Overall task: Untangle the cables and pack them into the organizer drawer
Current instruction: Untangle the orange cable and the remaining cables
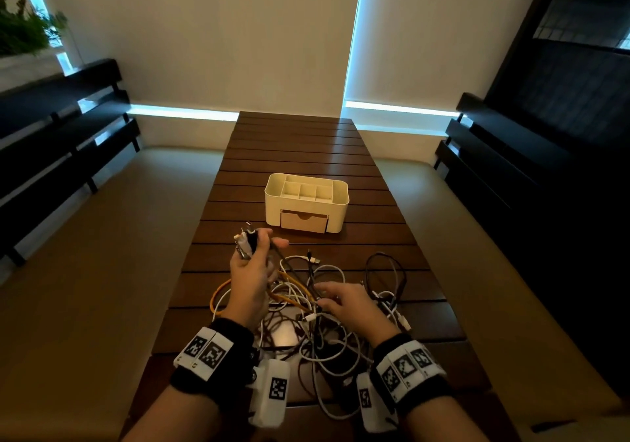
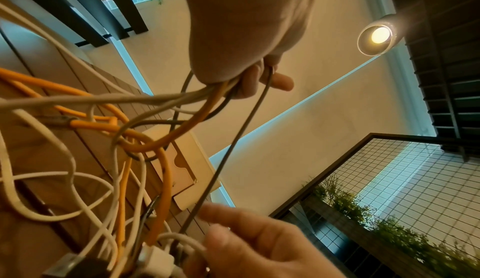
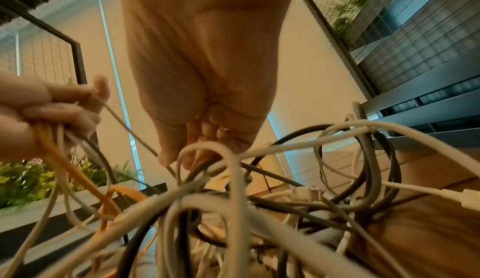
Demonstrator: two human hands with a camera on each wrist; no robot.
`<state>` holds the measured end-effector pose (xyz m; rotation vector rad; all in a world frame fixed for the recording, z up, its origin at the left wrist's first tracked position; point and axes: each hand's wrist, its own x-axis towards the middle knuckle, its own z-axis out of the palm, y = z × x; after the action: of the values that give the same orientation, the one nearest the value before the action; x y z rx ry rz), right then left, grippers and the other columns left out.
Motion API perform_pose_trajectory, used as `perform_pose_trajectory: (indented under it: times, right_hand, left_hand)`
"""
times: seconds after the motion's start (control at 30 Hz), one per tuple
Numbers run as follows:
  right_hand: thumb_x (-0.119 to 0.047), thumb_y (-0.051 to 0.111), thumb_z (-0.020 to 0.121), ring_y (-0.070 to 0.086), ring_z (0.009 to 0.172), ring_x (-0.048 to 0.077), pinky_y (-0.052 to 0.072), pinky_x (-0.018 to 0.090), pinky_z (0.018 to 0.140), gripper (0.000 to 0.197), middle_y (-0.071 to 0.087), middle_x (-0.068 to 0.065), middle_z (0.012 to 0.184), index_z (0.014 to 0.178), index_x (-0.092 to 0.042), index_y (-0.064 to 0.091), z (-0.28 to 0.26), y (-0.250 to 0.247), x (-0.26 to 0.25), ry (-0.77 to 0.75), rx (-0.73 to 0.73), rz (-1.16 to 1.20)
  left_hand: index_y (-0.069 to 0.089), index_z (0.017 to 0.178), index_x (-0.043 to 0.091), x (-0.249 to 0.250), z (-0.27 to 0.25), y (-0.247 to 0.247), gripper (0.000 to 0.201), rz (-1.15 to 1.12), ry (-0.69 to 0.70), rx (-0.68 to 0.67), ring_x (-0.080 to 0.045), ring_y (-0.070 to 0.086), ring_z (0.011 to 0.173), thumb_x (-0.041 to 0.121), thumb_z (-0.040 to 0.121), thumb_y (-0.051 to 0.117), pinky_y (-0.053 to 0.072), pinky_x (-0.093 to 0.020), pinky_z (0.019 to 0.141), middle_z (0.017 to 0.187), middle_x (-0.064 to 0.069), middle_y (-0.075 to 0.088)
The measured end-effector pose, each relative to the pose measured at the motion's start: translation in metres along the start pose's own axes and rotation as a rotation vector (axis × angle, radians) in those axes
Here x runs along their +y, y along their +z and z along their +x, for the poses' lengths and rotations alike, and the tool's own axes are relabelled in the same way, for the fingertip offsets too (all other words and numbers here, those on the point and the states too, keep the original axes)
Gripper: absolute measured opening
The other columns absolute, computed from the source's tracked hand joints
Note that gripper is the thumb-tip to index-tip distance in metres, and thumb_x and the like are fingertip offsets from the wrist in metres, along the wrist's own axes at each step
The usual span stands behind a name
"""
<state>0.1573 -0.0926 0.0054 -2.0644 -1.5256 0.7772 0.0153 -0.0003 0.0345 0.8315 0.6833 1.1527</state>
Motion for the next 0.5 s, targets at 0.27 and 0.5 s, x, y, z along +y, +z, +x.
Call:
perform_pose_trajectory:
  times: [0.27, 0.5]
  right_hand:
    - [-0.015, 0.058, 0.090, 0.049, 0.082, -0.001, 0.044, 0.013, 0.074, 0.011, 0.054, -0.006, 0.098, 0.098, -0.016, 0.066, 0.008, -0.006, 0.008, -0.019, 0.187, -0.032]
    - [-0.012, 0.037, 0.100, 0.057, 0.061, 0.003, 0.046, 0.014, 0.057, 0.010, 0.064, -0.002, 0.076, 0.096, -0.013, 0.046, -0.006, -0.044, -0.022, -0.127, 0.440, 0.325]
  left_hand:
    - [0.061, 0.105, 0.014, 0.002, -0.009, -0.004, 0.018, 0.185, 0.002, -0.110, -0.009, 0.041, 0.048, 0.023, 0.091, 0.053, 0.041, -0.022, 0.052, 0.096, 0.002, 0.071]
    - [0.064, 0.113, 0.016, -0.023, -0.016, -0.002, 0.037, 0.441, -0.110, -0.412, -0.003, 0.067, 0.090, 0.010, 0.078, 0.072, 0.052, -0.015, 0.068, 0.102, 0.008, 0.071]
